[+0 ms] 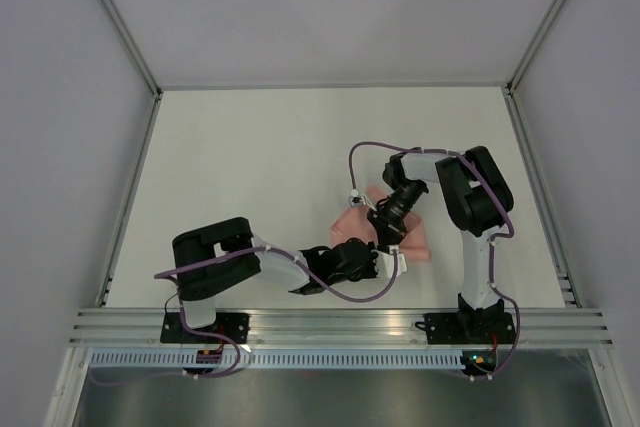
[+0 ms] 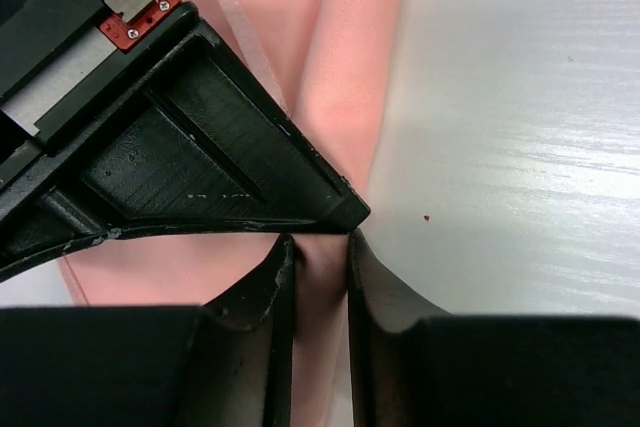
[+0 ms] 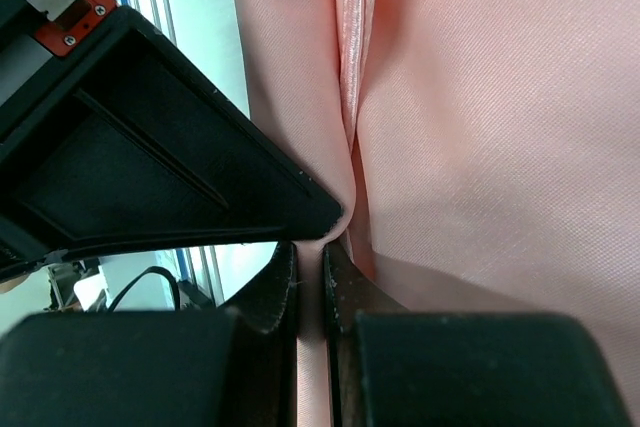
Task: Fold the napkin, place the utensils inside, and roll it up
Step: Roll the napkin with the utensil
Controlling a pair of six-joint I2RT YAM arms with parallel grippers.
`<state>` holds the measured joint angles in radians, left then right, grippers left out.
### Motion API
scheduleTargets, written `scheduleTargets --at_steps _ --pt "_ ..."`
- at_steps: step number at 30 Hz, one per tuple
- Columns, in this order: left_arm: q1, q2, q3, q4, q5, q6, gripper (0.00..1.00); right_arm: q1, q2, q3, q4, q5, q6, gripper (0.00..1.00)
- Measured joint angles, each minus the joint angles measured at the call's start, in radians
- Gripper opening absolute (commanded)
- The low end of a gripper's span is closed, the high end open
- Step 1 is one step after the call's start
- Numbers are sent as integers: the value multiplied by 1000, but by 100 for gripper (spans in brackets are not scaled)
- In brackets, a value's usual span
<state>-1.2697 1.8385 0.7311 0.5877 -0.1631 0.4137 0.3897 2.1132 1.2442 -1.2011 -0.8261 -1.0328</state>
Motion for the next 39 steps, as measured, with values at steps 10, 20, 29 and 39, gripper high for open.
scheduleTargets --at_steps 10,20,29,39 --pt "97 -11 26 -53 218 -112 2 -6 -37 -17 1 12 37 42" --pt "219 -1 25 -38 430 -243 2 -63 -231 -34 196 65 90 48" --pt "404 90 92 -45 779 -407 2 -154 -608 -217 423 85 127 53" --pt "548 273 247 -100 1170 -605 2 21 -940 -631 711 258 126 62"
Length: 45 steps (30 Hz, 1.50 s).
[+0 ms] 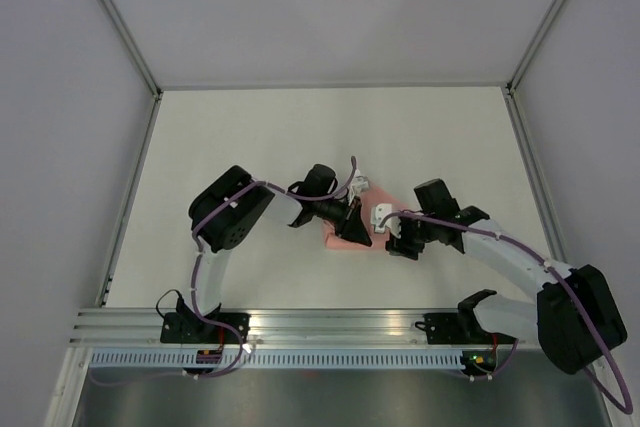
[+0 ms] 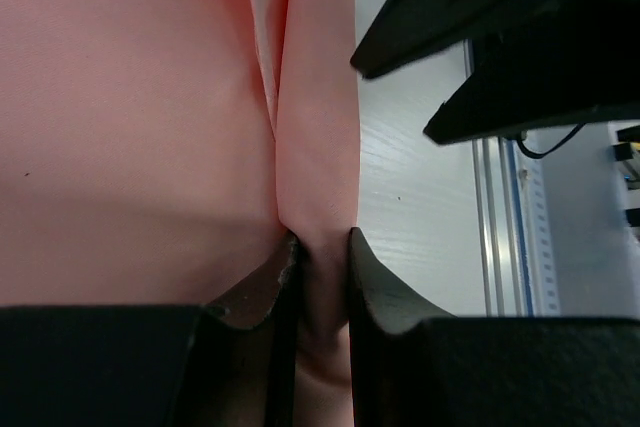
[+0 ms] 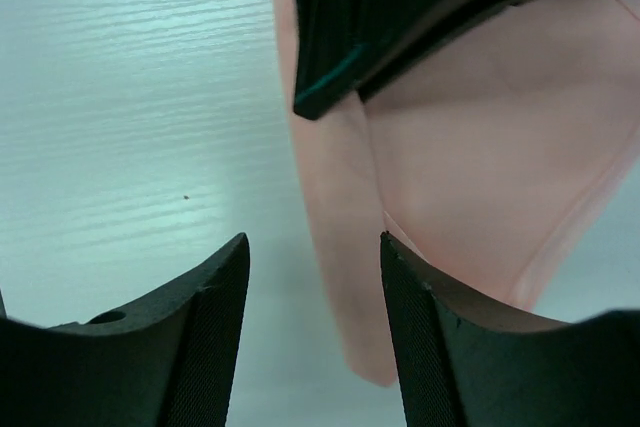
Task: Fold the napkin, place the utensils inside, and roll it up
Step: Roll the napkin with the utensil
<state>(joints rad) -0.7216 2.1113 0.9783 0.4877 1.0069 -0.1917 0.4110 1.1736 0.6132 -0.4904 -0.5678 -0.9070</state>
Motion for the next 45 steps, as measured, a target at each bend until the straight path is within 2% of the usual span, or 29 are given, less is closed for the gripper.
scheduleTargets --at_steps 3,7,12,18,22,23,24,26,27,28,31,34,40,45 --pt "12 27 22 -14 51 -31 2 108 -6 -74 94 80 20 63" --pt "20 40 28 -26 93 -58 2 182 25 -89 188 152 47 63" --pt "23 44 28 -53 117 -77 2 249 73 -89 262 211 70 61" --pt "26 55 37 -76 145 -93 2 290 122 -89 303 240 83 54" --pt "26 60 41 -86 156 -101 2 299 136 -89 324 252 92 40" --pt "27 61 42 -87 157 -103 2 299 139 -89 325 252 95 29" --pt "27 61 43 -89 157 -105 2 300 142 -89 325 251 97 23" --pt "29 60 43 -94 157 -113 11 303 148 -87 325 253 100 10" --pt "30 58 42 -95 156 -116 14 304 149 -87 327 253 97 7" --pt "31 52 42 -98 154 -119 24 305 150 -85 328 253 95 5" --pt "30 17 23 -116 112 -118 32 305 158 -75 322 242 90 1" --pt "30 -34 -1 -156 37 -118 38 283 185 -41 287 203 87 1" --pt "34 -165 -32 -250 -157 -114 39 198 271 58 166 92 63 1" --pt "42 -319 -87 -250 -354 -112 38 148 352 147 53 9 23 0"
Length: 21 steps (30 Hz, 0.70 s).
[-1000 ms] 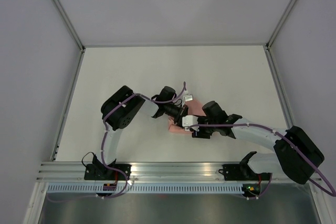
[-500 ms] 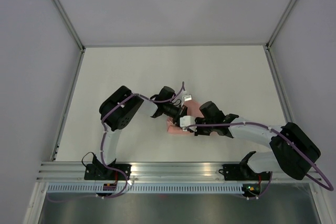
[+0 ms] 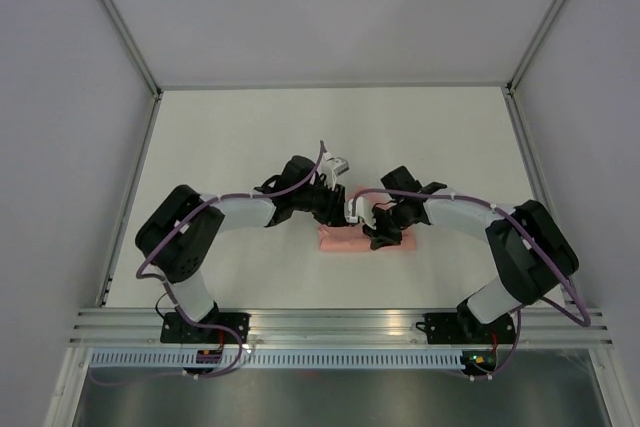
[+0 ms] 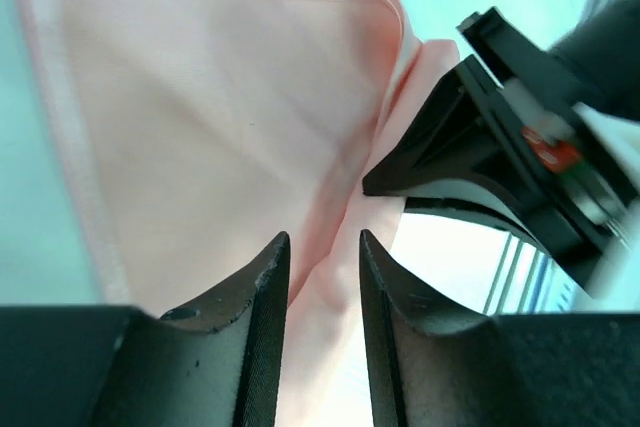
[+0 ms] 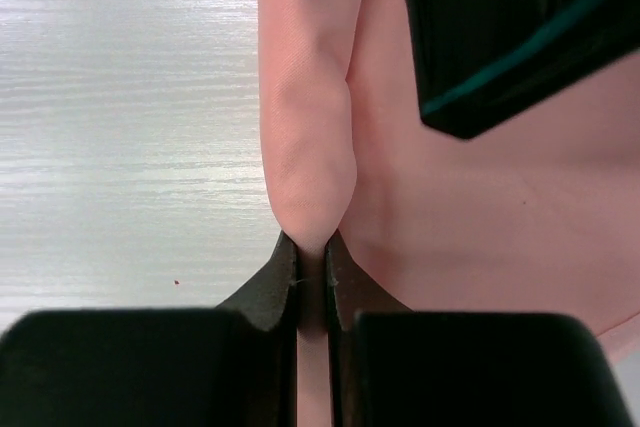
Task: Fold the napkin, place the utensils inside, and roll it up
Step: Roll the napkin with the utensil
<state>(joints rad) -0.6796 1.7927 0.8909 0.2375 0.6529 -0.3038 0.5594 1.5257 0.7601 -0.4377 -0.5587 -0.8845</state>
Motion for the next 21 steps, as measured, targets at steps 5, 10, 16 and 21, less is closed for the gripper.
scheduleTargets --at_steps 5,10,16,21 --pt "-1 -172 -126 48 -152 11 35 -60 122 118 -143 -98 -47 0" --pt "-43 -301 -256 116 -294 75 35 -105 226 208 -249 -177 -72 1" --pt "-318 -327 -337 208 -550 278 37 -126 315 287 -346 -227 -80 0" --pt "-468 -237 -323 287 -738 472 55 -127 365 327 -406 -257 -79 1"
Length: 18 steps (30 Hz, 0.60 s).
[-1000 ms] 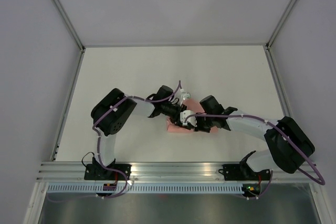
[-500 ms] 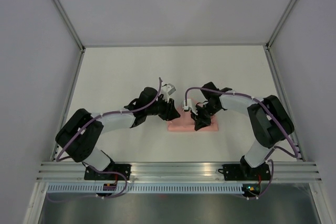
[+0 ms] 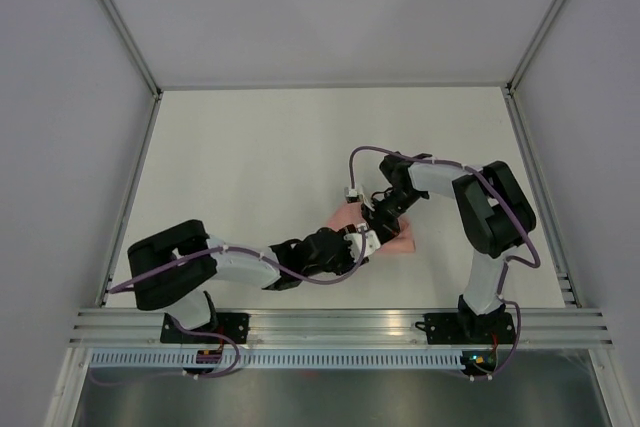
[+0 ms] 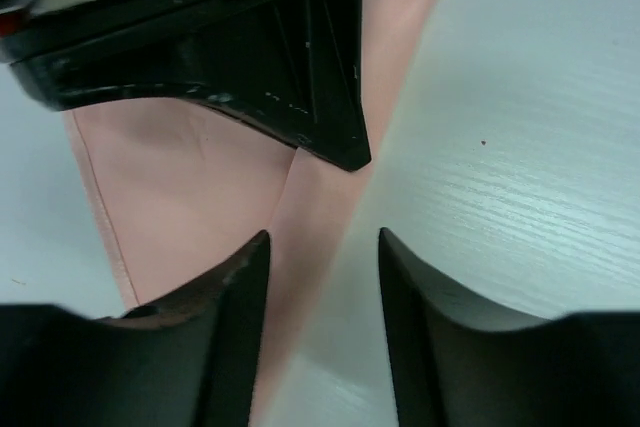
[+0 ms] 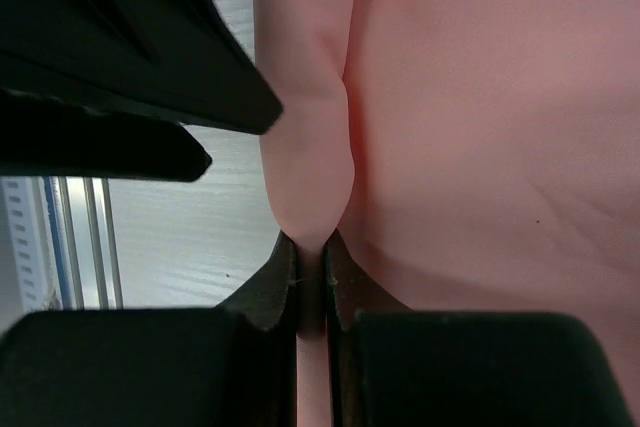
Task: Fold the napkin, place the utensils inside, and roll it up
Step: Roll the napkin with the utensil
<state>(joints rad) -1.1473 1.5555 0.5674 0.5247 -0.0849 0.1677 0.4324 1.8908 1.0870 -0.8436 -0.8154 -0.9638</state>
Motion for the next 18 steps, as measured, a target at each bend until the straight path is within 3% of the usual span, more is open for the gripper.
scheduleTargets --at_steps 8,10,11,15,18 --pt "-70 186 80 43 -145 191 58 -1 43 28 -61 -27 3 1" --pt "-69 206 95 56 -155 215 55 -1 48 30 -70 -31 3 0" --pt "-70 213 101 56 -155 222 52 -3 51 32 -73 -32 3 1" --pt "-79 230 116 42 -140 237 20 -9 57 38 -84 -30 2 1" --pt "-79 230 127 21 -120 244 6 -14 57 40 -89 -23 -6 4"
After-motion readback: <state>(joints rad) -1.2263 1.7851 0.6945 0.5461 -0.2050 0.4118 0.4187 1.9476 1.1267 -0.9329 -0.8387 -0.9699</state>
